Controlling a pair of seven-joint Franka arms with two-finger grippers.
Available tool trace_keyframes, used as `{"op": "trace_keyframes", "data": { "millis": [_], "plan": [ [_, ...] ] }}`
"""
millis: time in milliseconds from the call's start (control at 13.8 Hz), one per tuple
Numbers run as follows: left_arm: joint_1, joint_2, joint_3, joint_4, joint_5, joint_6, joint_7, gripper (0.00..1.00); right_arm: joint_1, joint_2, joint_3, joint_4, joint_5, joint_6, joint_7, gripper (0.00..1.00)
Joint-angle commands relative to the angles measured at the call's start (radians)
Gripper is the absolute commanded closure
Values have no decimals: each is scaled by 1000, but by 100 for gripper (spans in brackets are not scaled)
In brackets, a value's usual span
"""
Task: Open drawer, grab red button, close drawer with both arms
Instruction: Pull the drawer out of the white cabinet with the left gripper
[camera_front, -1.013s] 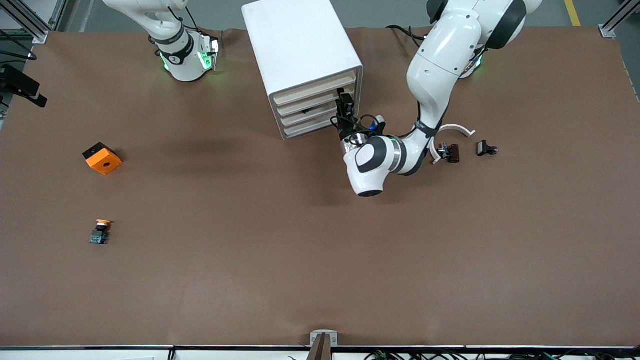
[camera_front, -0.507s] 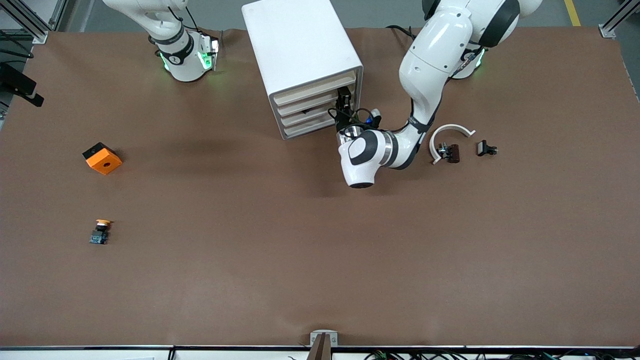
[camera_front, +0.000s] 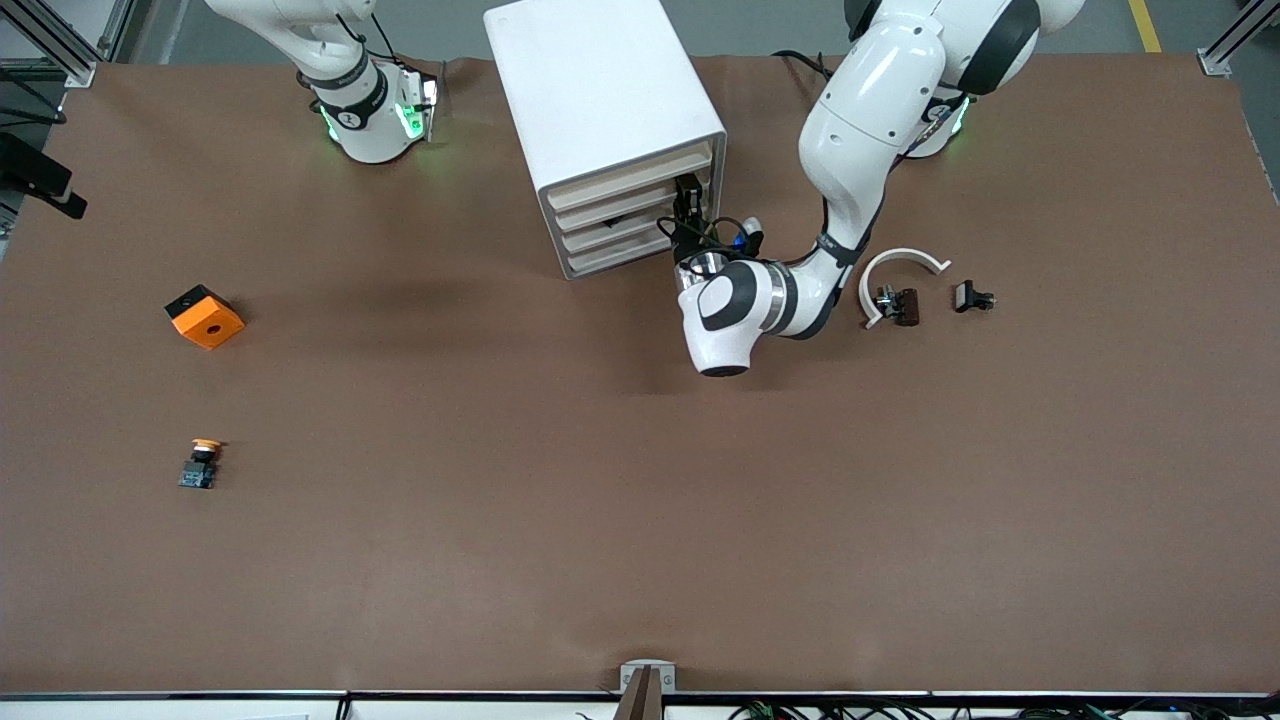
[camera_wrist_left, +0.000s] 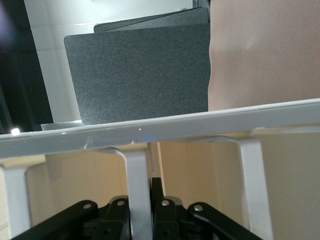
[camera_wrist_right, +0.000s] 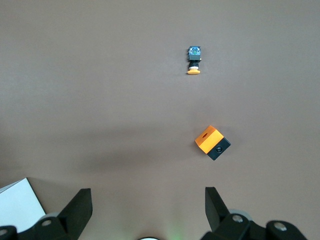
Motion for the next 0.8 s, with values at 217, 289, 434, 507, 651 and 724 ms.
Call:
{"op": "trace_keyframes", "data": {
  "millis": [217,289,434,507,651,724],
  "plan": [
    [88,20,15,48,-11,-6,9,90,-12,138,6,51,-18,5,-9,0],
    [107,22,15,52,-14,-4,8,89,-13,159,6,52,-19,8,-7,0],
    [153,23,15,72,-24,-3,9,86,-16,207,5,63,-24,8,-9,0],
    [171,23,15,82,-32,-3,9,86,-27,214,5,74,-30,11,-9,0],
    [214,25,15,107,-49,2,8,86,-32,228,5,74,-38,37,-3,0],
    [234,23,15,116,-56,2,8,86,-30,228,5,74,-38,37,2,0]
  ]
}}
